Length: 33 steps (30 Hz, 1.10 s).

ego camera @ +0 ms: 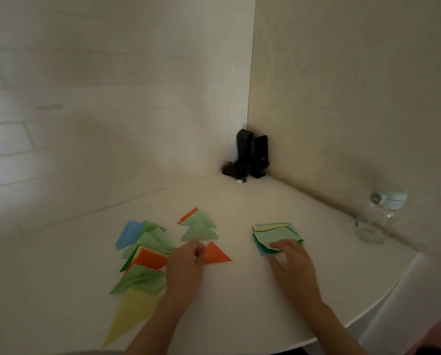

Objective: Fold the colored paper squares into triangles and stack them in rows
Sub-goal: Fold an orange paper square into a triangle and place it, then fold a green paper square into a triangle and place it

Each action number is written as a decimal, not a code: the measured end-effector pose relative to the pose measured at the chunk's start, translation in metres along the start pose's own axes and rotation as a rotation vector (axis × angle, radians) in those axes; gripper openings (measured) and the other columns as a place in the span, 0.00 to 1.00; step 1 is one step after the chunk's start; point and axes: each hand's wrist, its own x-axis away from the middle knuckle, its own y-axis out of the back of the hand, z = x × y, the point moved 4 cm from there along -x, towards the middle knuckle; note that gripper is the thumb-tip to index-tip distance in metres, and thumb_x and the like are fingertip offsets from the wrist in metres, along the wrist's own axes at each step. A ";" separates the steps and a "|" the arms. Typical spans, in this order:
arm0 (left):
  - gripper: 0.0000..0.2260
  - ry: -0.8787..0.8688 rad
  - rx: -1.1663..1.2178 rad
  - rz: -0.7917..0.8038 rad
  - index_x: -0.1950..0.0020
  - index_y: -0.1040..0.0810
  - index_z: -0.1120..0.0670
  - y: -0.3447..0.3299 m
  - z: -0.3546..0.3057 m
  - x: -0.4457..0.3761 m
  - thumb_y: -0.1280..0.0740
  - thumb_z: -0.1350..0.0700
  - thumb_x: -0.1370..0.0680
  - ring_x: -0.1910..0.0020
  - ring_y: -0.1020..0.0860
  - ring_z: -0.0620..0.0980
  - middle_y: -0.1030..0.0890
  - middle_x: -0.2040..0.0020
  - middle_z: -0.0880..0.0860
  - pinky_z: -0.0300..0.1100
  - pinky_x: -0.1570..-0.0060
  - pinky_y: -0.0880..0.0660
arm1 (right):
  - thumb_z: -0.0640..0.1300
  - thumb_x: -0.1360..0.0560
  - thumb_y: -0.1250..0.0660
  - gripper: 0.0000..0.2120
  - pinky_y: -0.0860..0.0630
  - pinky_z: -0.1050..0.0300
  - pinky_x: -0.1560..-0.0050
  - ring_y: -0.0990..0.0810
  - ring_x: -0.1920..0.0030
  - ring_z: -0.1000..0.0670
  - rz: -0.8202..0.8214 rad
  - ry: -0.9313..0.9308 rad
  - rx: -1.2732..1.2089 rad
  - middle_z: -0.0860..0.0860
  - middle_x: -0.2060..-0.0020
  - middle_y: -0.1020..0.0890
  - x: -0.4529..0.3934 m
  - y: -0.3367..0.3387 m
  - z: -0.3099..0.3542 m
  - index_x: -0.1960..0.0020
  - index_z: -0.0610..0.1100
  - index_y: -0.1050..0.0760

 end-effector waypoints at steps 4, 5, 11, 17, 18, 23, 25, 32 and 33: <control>0.08 0.040 0.013 -0.056 0.57 0.24 0.48 0.012 0.018 -0.026 0.30 0.62 0.28 0.58 0.24 0.50 0.21 0.60 0.46 0.47 0.58 0.26 | 0.44 0.31 0.27 0.15 0.26 0.53 0.47 0.20 0.47 0.48 0.114 -0.041 0.142 0.51 0.45 0.20 -0.015 -0.007 -0.025 0.45 0.46 0.19; 0.08 0.033 -0.006 -0.064 0.57 0.25 0.48 0.013 0.020 -0.031 0.30 0.61 0.28 0.58 0.24 0.50 0.21 0.60 0.46 0.47 0.58 0.26 | 0.46 0.30 0.28 0.14 0.26 0.54 0.46 0.20 0.47 0.49 0.134 -0.049 0.140 0.53 0.45 0.20 -0.017 -0.008 -0.027 0.45 0.47 0.19; 0.08 -0.007 -0.059 -0.098 0.57 0.24 0.48 0.007 0.026 -0.048 0.29 0.60 0.28 0.58 0.24 0.49 0.21 0.60 0.47 0.47 0.56 0.26 | 0.46 0.29 0.29 0.04 0.24 0.54 0.52 0.20 0.52 0.52 0.097 -0.025 0.174 0.57 0.50 0.18 -0.023 -0.012 -0.029 0.55 0.52 0.17; 0.07 0.000 -0.162 -0.152 0.54 0.23 0.52 0.003 0.023 -0.047 0.28 0.59 0.29 0.57 0.27 0.53 0.24 0.57 0.51 0.51 0.56 0.28 | 0.49 0.31 0.28 0.02 0.25 0.56 0.53 0.20 0.52 0.54 0.075 -0.092 0.137 0.60 0.53 0.18 -0.023 -0.008 -0.028 0.59 0.52 0.17; 0.08 -0.012 -0.154 -0.165 0.53 0.23 0.52 0.004 0.021 -0.046 0.27 0.59 0.30 0.57 0.28 0.53 0.24 0.57 0.51 0.50 0.56 0.28 | 0.50 0.31 0.28 0.02 0.27 0.57 0.53 0.21 0.52 0.55 0.076 -0.108 0.136 0.61 0.53 0.19 -0.023 -0.006 -0.028 0.59 0.53 0.17; 0.07 -0.109 -0.123 -0.212 0.54 0.23 0.52 0.009 -0.002 -0.038 0.28 0.58 0.29 0.58 0.30 0.49 0.26 0.56 0.49 0.45 0.57 0.30 | 0.51 0.33 0.25 0.02 0.26 0.56 0.54 0.21 0.54 0.53 -0.007 -0.106 0.080 0.61 0.56 0.18 -0.023 0.012 -0.025 0.62 0.53 0.17; 0.08 -0.171 -0.089 -0.217 0.55 0.23 0.53 0.008 -0.013 -0.030 0.28 0.60 0.30 0.58 0.30 0.50 0.25 0.56 0.50 0.45 0.57 0.29 | 0.49 0.35 0.24 0.03 0.25 0.56 0.56 0.21 0.56 0.53 -0.083 -0.075 0.060 0.59 0.58 0.17 -0.023 0.022 -0.024 0.63 0.52 0.17; 0.12 -0.406 0.130 -0.053 0.50 0.25 0.49 -0.006 -0.049 0.013 0.30 0.63 0.28 0.52 0.28 0.39 0.28 0.51 0.44 0.30 0.52 0.31 | 0.44 0.37 0.22 0.06 0.24 0.54 0.58 0.21 0.58 0.52 -0.239 0.183 0.097 0.55 0.59 0.17 -0.008 0.039 0.016 0.62 0.49 0.17; 0.13 -0.434 0.133 -0.025 0.48 0.25 0.49 -0.007 -0.053 0.020 0.30 0.63 0.28 0.50 0.28 0.40 0.29 0.50 0.43 0.29 0.50 0.32 | 0.45 0.37 0.22 0.06 0.24 0.54 0.57 0.21 0.58 0.52 -0.224 0.218 0.100 0.55 0.60 0.18 -0.002 0.035 0.024 0.63 0.50 0.18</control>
